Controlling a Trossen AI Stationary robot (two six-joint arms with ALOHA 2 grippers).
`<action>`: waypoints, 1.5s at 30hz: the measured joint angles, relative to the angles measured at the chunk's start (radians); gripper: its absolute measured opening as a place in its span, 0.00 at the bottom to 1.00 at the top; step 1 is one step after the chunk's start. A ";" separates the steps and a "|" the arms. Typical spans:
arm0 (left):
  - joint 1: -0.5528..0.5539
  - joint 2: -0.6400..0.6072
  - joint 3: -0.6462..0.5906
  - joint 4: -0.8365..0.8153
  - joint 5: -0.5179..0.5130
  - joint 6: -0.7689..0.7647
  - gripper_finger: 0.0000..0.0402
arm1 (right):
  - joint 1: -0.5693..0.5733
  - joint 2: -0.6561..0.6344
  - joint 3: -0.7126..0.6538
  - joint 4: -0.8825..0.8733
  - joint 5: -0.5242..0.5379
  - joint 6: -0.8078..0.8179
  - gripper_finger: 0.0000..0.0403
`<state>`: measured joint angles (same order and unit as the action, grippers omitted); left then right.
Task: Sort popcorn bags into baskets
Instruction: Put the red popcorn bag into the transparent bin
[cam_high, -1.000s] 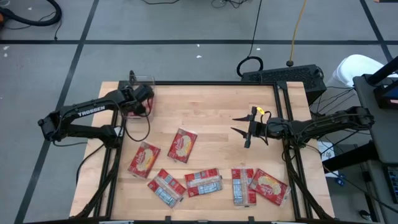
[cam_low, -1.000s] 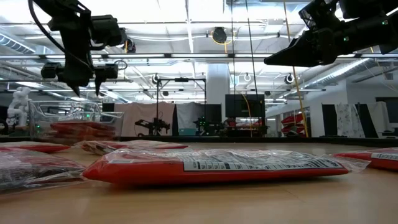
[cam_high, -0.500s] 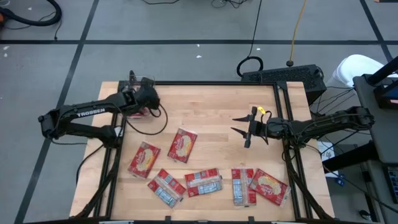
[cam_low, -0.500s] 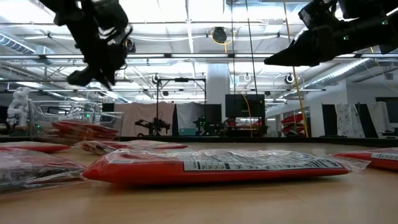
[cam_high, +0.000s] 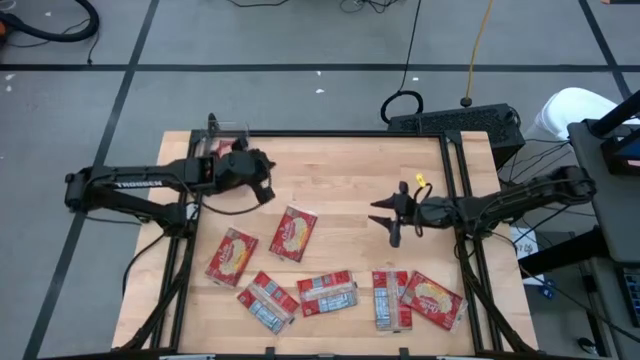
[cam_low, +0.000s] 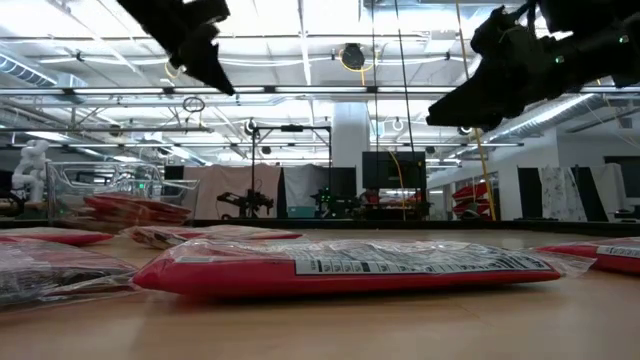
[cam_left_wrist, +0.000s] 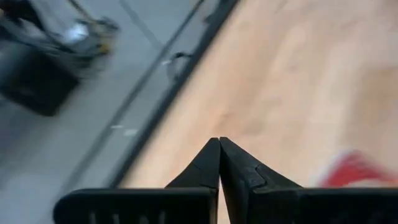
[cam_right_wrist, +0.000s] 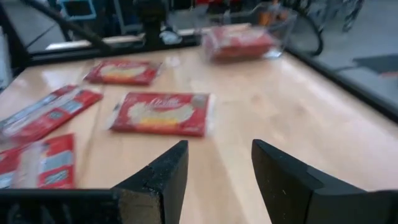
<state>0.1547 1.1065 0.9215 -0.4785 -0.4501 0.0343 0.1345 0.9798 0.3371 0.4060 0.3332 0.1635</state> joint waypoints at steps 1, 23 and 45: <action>-0.012 0.002 0.000 0.013 0.030 -0.041 0.05 | 0.014 0.005 0.018 -0.032 -0.001 0.013 0.42; -0.350 0.301 -0.004 0.343 0.075 -0.325 0.09 | 0.288 0.198 0.305 -0.592 -0.044 0.339 0.42; -0.431 0.434 -0.003 0.530 0.058 -0.299 0.09 | 0.525 0.283 0.409 -1.059 -0.319 0.642 0.42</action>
<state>-0.2761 1.5407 0.9180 0.0511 -0.3925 -0.2651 0.6592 1.2627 0.7456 -0.6529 0.0140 0.8057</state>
